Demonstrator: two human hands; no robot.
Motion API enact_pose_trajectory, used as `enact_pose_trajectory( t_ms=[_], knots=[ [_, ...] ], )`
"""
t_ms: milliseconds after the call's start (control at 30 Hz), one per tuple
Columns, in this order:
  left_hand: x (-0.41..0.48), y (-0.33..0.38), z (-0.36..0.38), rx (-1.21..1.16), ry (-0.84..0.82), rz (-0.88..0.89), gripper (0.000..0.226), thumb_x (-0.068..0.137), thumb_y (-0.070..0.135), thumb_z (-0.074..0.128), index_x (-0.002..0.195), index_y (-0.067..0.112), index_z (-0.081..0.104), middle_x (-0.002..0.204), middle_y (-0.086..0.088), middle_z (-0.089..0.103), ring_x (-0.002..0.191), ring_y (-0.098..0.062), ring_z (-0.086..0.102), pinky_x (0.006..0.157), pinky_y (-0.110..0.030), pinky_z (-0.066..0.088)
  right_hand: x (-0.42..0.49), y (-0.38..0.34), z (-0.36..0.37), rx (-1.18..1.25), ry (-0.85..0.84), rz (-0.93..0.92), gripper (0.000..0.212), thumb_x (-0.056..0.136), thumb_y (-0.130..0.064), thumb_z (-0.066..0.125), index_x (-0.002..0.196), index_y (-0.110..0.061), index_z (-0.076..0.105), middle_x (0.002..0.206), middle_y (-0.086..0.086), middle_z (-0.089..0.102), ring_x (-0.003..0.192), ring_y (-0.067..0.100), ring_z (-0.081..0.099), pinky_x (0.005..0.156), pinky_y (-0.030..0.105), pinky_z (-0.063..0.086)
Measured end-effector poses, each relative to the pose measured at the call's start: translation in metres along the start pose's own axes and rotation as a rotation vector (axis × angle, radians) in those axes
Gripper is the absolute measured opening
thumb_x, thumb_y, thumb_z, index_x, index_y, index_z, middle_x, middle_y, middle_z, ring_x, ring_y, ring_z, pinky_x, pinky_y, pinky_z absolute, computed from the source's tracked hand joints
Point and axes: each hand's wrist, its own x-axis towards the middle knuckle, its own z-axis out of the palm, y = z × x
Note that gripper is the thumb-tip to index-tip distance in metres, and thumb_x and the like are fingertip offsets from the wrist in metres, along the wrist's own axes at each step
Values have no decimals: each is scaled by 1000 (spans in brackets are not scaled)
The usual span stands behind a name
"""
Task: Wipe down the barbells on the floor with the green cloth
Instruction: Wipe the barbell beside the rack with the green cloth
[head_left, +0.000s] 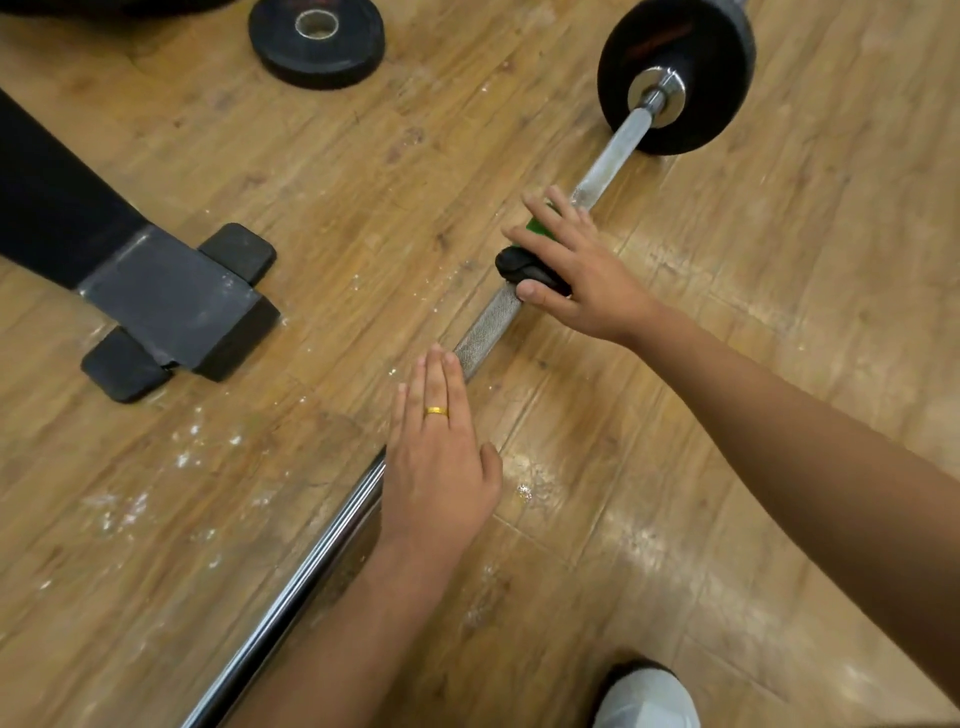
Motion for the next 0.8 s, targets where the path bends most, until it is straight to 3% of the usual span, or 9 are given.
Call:
enact_pose_trajectory(
  t_ms=[167, 267, 433, 600, 700, 800],
  knots=[
    [-9, 13, 3, 9, 15, 14, 92, 91, 29, 57, 159, 0, 3, 168, -18, 2, 157, -27, 0, 125, -41, -2, -17, -1, 5, 71, 50, 33, 57, 104, -37, 46, 148, -1, 43, 160, 12, 34, 154, 33, 7, 122, 53, 23],
    [-13, 20, 5, 16, 18, 16, 91, 89, 25, 60, 159, -1, 8, 168, -19, 6, 156, -29, 5, 126, -43, 3, -27, -11, 11, 69, 71, -8, 47, 104, -22, 48, 142, 4, 48, 150, 18, 46, 151, 41, 14, 121, 58, 22],
    [-21, 28, 9, 25, 20, 29, 91, 88, 22, 57, 158, -3, 6, 167, -20, 2, 156, -31, 3, 125, -44, 3, -38, -12, 5, -12, -42, -212, 46, 103, -18, 47, 144, 3, 46, 148, 18, 50, 149, 42, 21, 123, 55, 15],
    [-28, 36, 12, 22, 3, 35, 96, 90, 27, 54, 157, -2, -8, 166, -20, -12, 156, -31, -8, 126, -45, -1, -37, -9, -5, 9, 69, 51, 41, 104, -7, 47, 143, 4, 48, 147, 22, 49, 149, 46, 18, 119, 64, 20],
    [-32, 41, 14, 27, 3, 48, 97, 91, 29, 57, 157, -3, -6, 166, -22, -13, 155, -33, -9, 126, -46, -2, -54, -24, 9, 19, 11, -97, 40, 103, -8, 49, 141, 4, 49, 146, 19, 51, 150, 41, 21, 122, 59, 15],
    [-36, 45, 16, 35, 5, 72, 95, 87, 26, 62, 157, -6, 5, 166, -24, -3, 155, -36, 0, 125, -48, 4, -64, -22, 5, -4, -55, -221, 44, 102, -5, 53, 143, 7, 46, 148, 21, 49, 148, 41, 25, 122, 57, 19]
  ],
)
